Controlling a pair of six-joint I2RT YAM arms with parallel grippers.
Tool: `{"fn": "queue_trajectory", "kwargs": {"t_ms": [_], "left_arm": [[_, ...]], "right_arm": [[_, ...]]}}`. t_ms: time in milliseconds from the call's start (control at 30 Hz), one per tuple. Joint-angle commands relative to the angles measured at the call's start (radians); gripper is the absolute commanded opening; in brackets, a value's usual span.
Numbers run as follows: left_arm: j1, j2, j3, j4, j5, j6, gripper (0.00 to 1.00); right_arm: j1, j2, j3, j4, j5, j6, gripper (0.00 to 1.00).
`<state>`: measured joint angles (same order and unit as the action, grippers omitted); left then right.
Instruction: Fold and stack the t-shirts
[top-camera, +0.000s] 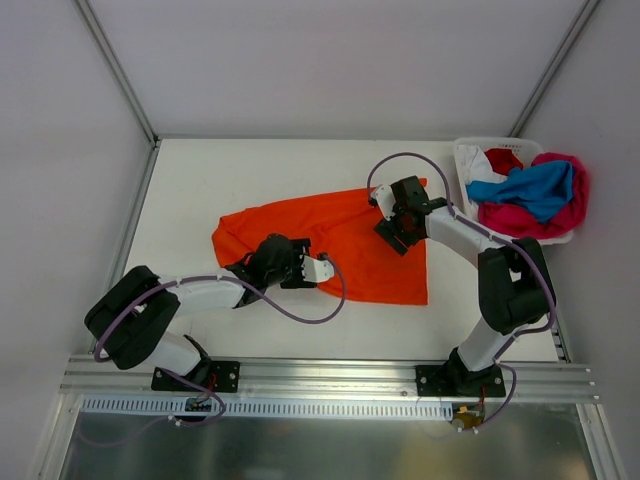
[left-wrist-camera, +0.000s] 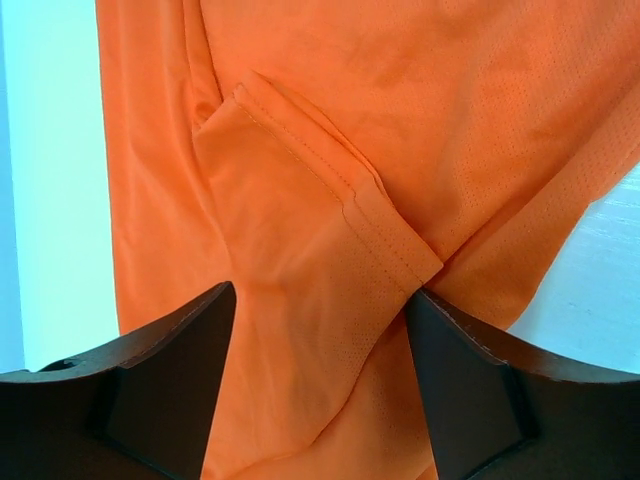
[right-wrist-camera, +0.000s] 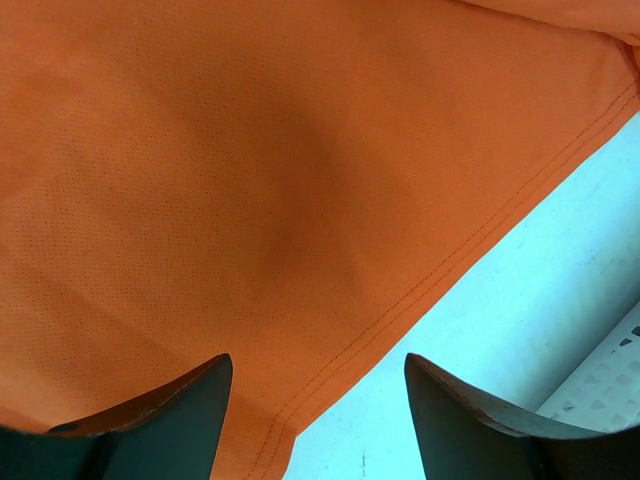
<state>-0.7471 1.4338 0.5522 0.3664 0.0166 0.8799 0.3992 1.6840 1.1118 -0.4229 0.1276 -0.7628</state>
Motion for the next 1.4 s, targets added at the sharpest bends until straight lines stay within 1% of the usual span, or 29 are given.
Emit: {"fn": "queue_trajectory", "kwargs": {"t_ms": [0, 67, 133, 167, 200, 233, 267, 467, 633, 800, 933, 1033, 1133, 1167, 1233, 1267, 1300, 1367], "left_arm": [[-0.008, 0.023, -0.011, 0.078, -0.01, 0.028, 0.68], [-0.008, 0.049, -0.012, 0.1, -0.041, 0.045, 0.65], [-0.008, 0.079, -0.009, 0.105, -0.05, 0.048, 0.58], [-0.008, 0.083, -0.008, 0.103, -0.05, 0.047, 0.48], [-0.008, 0.091, -0.006, 0.101, -0.053, 0.045, 0.23], [-0.008, 0.093, 0.0, 0.098, -0.055, 0.036, 0.07], [-0.008, 0.097, 0.005, 0.095, -0.059, 0.03, 0.0], [-0.006, 0.051, 0.011, 0.065, -0.05, 0.004, 0.0], [-0.006, -0.015, 0.032, 0.029, -0.078, 0.001, 0.0], [-0.006, -0.091, 0.084, -0.041, -0.109, 0.011, 0.0], [-0.003, -0.124, 0.138, -0.098, -0.118, 0.005, 0.0], [-0.001, -0.116, 0.146, -0.112, -0.119, 0.004, 0.0], [-0.001, -0.087, 0.149, -0.118, -0.124, -0.004, 0.0], [-0.001, -0.079, 0.146, -0.116, -0.124, -0.007, 0.0], [-0.001, -0.055, 0.146, -0.116, -0.124, -0.012, 0.0], [-0.003, -0.047, 0.146, -0.116, -0.119, -0.015, 0.0], [-0.001, -0.032, 0.147, -0.118, -0.116, -0.015, 0.0], [-0.001, -0.02, 0.152, -0.124, -0.116, -0.016, 0.0]], "right_arm": [[0.004, -0.007, 0.039, -0.004, 0.014, 0.003, 0.73], [0.004, -0.007, 0.04, -0.004, 0.015, 0.005, 0.74], [0.004, -0.013, 0.037, -0.002, 0.017, 0.003, 0.74], [0.004, -0.014, 0.036, -0.004, 0.017, 0.002, 0.74], [0.003, -0.014, 0.034, -0.002, 0.017, 0.002, 0.74], [0.004, -0.014, 0.033, -0.001, 0.017, 0.002, 0.74], [0.004, -0.014, 0.034, -0.002, 0.017, 0.0, 0.74], [0.004, -0.004, 0.034, -0.001, 0.018, 0.005, 0.74], [0.004, -0.001, 0.034, -0.002, 0.015, 0.005, 0.74], [0.003, 0.002, 0.034, -0.004, 0.009, 0.005, 0.73], [0.004, 0.006, 0.037, -0.013, -0.003, 0.003, 0.73], [0.012, 0.013, 0.042, -0.036, -0.028, -0.006, 0.73], [0.038, -0.004, 0.023, -0.071, -0.12, -0.061, 0.73], [0.076, -0.041, -0.016, -0.068, -0.188, -0.084, 0.72], [0.125, -0.09, -0.068, 0.011, -0.18, -0.124, 0.73], [0.153, -0.108, -0.087, 0.038, -0.137, -0.133, 0.73], [0.203, -0.139, -0.114, 0.099, -0.091, -0.144, 0.73], [0.248, -0.176, -0.167, 0.2, -0.039, -0.202, 0.73]]}}
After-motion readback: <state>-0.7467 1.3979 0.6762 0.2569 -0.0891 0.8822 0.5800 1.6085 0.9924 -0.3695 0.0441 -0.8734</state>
